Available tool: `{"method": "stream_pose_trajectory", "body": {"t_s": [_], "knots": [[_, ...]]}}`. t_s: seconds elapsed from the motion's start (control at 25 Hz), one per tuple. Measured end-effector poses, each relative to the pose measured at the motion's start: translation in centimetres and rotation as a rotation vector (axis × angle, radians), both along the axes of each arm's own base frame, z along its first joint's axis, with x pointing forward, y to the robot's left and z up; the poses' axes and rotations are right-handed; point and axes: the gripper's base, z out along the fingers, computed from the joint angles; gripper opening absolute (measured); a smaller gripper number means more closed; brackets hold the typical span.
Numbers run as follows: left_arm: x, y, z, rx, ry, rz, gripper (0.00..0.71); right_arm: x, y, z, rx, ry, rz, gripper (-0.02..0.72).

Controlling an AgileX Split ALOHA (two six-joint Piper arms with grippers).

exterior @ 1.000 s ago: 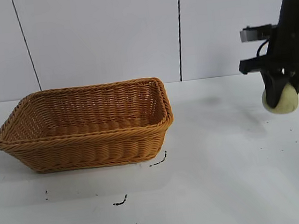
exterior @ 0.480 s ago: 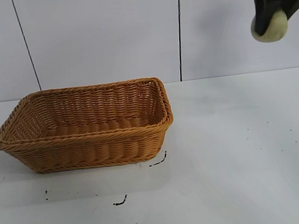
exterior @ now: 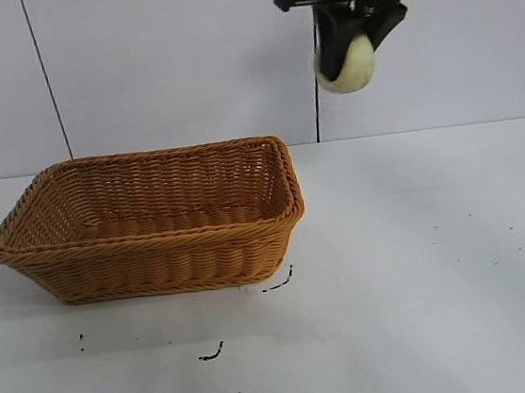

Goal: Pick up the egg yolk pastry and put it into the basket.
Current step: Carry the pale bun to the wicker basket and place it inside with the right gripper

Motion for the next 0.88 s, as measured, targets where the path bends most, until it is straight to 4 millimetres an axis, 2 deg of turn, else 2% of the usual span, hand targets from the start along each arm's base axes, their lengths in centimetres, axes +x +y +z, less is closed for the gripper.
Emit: {"method": "stream_pose_trajectory", "body": {"t_s": [0.12,0.24,0.52,0.64,0.8,0.88], "knots": [[0.0,0.0,0.0,0.000,0.000,0.000,0.697,-0.4,2.9,-1.9,0.028,-0.035,0.043,0.223],[0.0,0.0,0.0,0.000,0.000,0.000,0.697,-0.3,5.1,-5.0,0.051,-0.047,0.053,0.223],[0.0,0.0,0.0,0.000,0.000,0.000,0.697,0.7,6.3,-12.0,0.042,-0.007,0.012,0.230],[0.0,0.0,0.0,0.000,0.000,0.000,0.697,0.8,6.3,-12.8,0.034,-0.002,0.011,0.312],[0.0,0.0,0.0,0.000,0.000,0.000,0.697,0.8,6.3,-12.5,0.042,-0.016,0.012,0.484],[0.0,0.0,0.0,0.000,0.000,0.000,0.697,0.9,6.3,-12.1,0.041,-0.026,0.015,0.533]]}}
